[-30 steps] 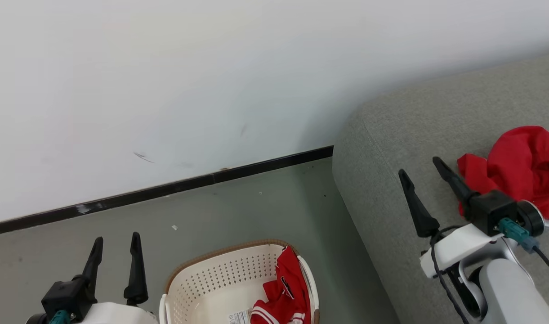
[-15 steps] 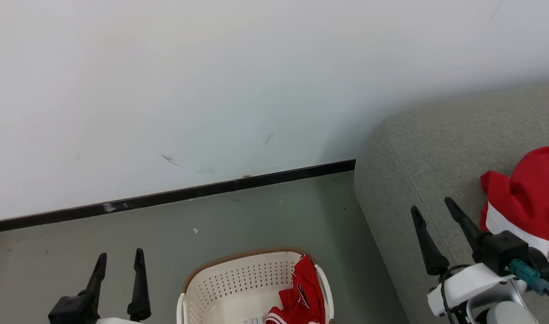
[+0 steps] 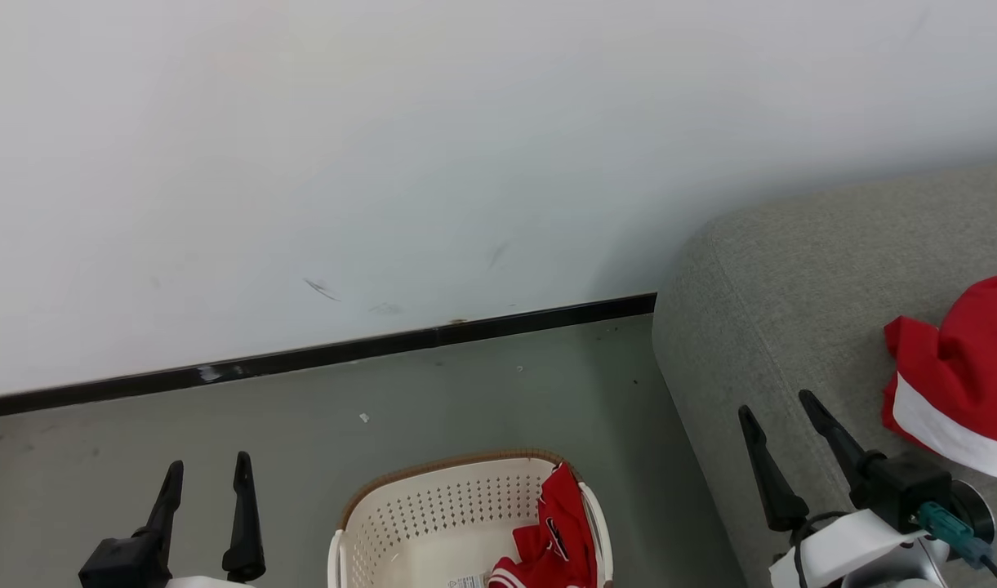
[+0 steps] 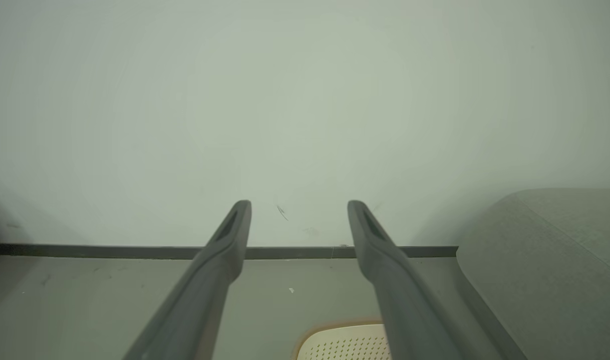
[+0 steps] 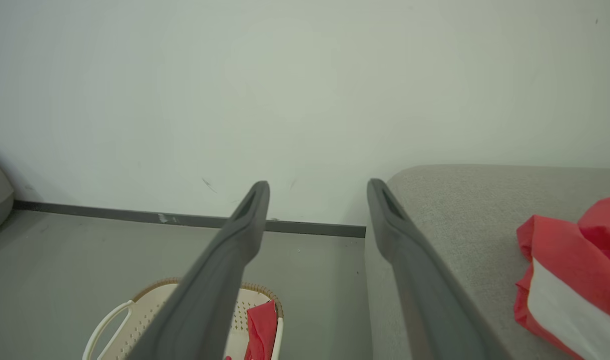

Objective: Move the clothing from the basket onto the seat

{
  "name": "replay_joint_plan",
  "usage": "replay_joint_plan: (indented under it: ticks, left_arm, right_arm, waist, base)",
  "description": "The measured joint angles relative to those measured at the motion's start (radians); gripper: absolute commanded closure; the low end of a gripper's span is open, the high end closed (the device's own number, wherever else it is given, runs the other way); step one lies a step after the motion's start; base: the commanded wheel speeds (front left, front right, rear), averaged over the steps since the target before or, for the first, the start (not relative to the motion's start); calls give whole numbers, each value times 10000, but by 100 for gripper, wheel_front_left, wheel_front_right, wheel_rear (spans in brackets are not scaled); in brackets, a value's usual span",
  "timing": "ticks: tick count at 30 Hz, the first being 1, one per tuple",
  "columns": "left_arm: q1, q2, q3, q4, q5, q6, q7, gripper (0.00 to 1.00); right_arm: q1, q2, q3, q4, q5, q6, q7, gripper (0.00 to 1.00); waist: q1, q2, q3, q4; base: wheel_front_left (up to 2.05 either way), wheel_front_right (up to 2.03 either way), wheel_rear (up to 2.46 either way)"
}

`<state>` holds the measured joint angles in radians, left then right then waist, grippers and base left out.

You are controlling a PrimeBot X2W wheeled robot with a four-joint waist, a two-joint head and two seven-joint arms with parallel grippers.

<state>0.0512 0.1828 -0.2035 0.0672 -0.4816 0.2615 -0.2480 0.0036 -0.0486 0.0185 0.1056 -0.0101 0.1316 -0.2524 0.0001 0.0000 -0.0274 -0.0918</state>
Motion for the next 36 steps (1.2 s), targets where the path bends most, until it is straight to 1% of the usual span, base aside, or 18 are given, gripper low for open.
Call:
replay_joint_plan:
  ticks: [24,30,34,36]
  left_arm:
    - [1,58,36,44,265,-17,0,0]
    - [-5,190,19,46,403,-88,0,0]
    - [-113,236,-56,38,443,-105,36,0]
    - [-319,318,-180,35,485,-192,180,0]
  right_arm:
    - [393,73,157,-382,121,0,0,0]
    - [389,75,259,-556,199,0,0,0]
    - [363,77,345,-719,650,0,0,0]
    - [345,77,349,-769,648,0,0,0]
  waist:
    - [0,0,176,81]
    - [0,0,310,119]
    - [0,0,443,138]
    - [0,0,522,142]
  base:
    - [0,0,0]
    - [0,0,0]
    - [0,0,0]
    - [0,0,0]
